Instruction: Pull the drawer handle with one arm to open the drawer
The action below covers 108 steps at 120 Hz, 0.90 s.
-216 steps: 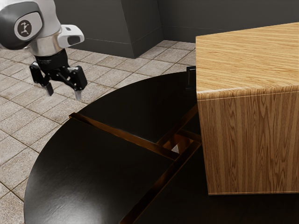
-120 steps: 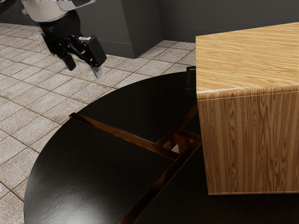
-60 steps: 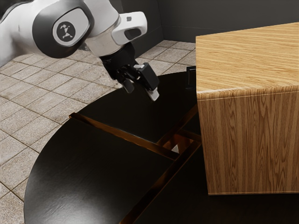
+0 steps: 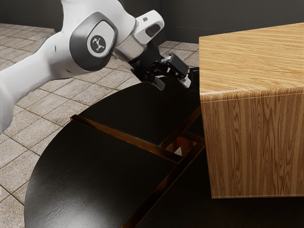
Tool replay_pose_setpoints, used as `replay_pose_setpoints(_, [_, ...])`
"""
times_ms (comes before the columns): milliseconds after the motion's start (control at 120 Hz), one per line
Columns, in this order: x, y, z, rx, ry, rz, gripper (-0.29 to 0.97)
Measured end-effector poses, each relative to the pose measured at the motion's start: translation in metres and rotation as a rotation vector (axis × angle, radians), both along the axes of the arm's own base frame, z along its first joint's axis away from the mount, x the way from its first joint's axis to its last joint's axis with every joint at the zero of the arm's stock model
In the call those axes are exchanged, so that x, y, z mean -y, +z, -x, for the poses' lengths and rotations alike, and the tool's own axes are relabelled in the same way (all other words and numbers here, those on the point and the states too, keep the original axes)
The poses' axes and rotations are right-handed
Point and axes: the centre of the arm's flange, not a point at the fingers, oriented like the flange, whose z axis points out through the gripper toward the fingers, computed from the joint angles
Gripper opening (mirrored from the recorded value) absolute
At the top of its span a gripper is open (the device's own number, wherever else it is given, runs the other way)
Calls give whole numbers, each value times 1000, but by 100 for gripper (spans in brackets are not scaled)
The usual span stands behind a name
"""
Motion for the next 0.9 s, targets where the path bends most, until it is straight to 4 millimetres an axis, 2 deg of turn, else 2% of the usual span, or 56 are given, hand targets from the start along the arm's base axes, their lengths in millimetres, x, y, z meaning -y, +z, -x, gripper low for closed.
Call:
replay_pose_setpoints(100, [-1,-1,-2,10,9,7,68])
replay_pose_setpoints(350, [-30,1,-6,27,51,1,68])
replay_pose_setpoints(542, [-25,-4,-24,37,38,-3,68])
replay_pose_setpoints(900, [-24,-13,-34,32,29,-4,68])
